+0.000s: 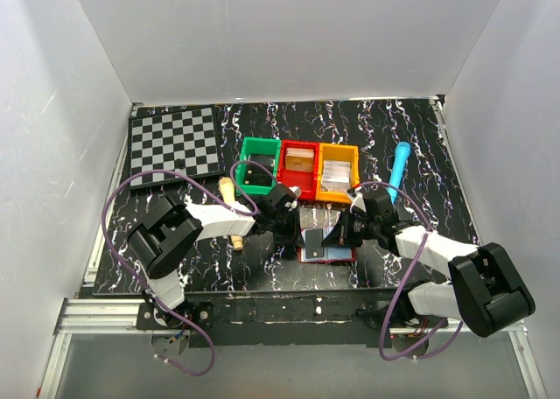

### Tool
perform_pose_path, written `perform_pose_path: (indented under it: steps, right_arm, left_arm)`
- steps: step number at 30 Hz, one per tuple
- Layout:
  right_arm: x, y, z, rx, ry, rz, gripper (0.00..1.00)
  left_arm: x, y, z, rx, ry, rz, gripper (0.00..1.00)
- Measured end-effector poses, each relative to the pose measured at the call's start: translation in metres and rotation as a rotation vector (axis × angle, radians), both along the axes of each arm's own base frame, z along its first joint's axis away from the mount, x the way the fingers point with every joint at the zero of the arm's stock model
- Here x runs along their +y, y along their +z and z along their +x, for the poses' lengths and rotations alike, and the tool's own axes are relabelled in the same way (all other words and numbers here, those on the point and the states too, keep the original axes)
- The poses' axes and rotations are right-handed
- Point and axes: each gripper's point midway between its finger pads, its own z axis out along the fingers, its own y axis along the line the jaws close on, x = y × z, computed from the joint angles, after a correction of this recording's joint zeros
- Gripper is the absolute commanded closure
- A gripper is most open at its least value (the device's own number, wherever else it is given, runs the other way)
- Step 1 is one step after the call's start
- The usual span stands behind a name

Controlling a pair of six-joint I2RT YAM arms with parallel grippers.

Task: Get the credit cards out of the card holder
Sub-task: Remove the credit card from the card holder.

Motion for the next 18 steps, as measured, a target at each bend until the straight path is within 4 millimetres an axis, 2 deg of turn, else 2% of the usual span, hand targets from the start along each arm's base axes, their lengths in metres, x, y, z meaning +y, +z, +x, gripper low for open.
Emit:
perform_pose_path:
  steps: [18]
  right_arm:
    - [-0.0029,0.0098,0.003,-0.011,-0.01,0.034,0.99]
  left_arm:
    - [-0.0002,-0.001,0.0005,0.019,0.006,-0.002,1.0]
